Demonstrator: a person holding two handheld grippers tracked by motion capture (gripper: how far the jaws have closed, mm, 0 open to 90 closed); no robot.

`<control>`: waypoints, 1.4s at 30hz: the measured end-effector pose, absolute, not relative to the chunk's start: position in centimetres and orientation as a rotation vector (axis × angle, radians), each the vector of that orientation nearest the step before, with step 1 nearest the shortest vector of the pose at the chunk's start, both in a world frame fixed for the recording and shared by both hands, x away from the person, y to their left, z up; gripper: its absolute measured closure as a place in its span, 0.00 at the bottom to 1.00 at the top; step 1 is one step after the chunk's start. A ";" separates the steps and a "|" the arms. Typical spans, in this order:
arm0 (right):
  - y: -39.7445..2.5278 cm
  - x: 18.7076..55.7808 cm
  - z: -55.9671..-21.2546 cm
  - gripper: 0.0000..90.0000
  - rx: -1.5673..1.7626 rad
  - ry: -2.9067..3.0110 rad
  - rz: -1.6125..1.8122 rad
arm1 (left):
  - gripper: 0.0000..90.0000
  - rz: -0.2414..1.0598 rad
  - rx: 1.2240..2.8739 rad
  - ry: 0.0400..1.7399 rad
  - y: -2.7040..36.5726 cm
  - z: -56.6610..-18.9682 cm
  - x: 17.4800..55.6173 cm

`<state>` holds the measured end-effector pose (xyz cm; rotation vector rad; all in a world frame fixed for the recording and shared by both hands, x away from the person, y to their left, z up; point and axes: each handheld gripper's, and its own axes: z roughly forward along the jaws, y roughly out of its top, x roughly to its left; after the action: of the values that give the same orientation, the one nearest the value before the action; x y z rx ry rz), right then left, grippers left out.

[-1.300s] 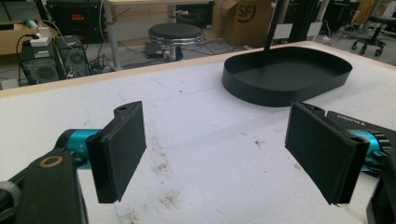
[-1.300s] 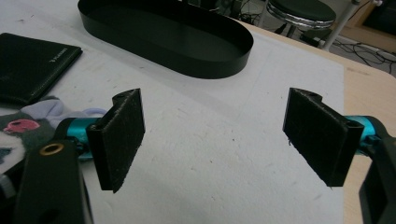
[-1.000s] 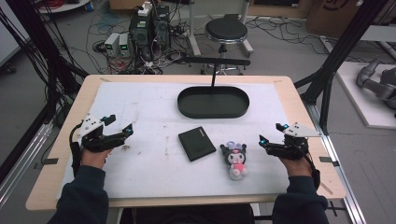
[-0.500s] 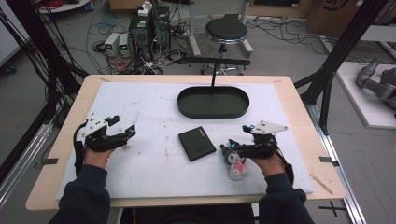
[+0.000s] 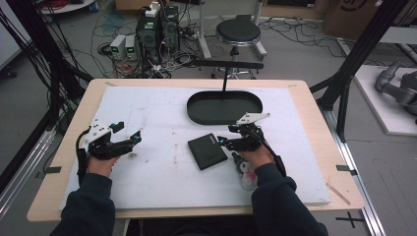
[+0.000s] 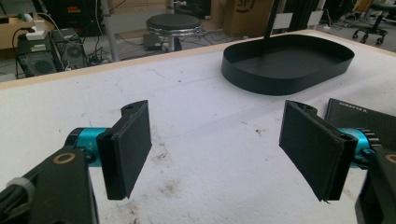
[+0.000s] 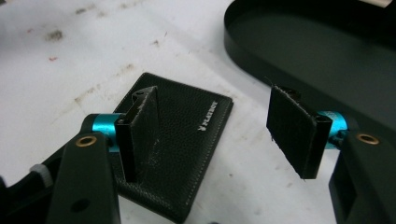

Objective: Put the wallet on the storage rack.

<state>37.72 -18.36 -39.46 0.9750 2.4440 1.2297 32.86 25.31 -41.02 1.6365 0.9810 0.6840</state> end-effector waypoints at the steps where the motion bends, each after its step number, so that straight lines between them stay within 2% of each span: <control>1: -17.9 38.0 -39.7 0.41 0.989 2.477 1.207 | 0.28 0.685 1.638 0.980 25.3 -41.0 32.9; 7: -16.2 39.1 -40.2 0.45 1.028 2.561 1.085 | 0.28 0.684 1.636 0.979 25.3 -41.0 32.8; 13: -16.6 40.3 -40.8 0.48 1.060 2.618 1.015 | 0.28 0.686 1.636 0.980 25.4 -41.0 32.8; 18: -16.9 40.2 -40.1 0.43 1.042 2.624 0.986 | 0.28 0.687 1.633 0.982 25.4 -41.0 32.8; 24: -15.3 39.6 -39.1 0.43 1.002 2.634 0.976 | 0.28 0.687 1.637 0.981 25.3 -41.1 32.9; 37: -14.4 43.0 -42.3 0.45 1.176 2.796 0.842 | 0.28 0.684 1.631 0.985 25.4 -41.0 32.9; 39: -14.6 43.2 -42.3 0.47 1.170 2.804 0.856 | 0.28 0.686 1.634 0.983 25.4 -41.0 32.9; 42: -14.6 43.2 -42.3 0.62 1.143 2.846 0.890 | 0.28 0.682 1.640 0.979 25.3 -41.0 32.9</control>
<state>43.20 -14.59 -42.30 1.1426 2.8459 0.8898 32.89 25.32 -41.02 1.6395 0.9795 0.6822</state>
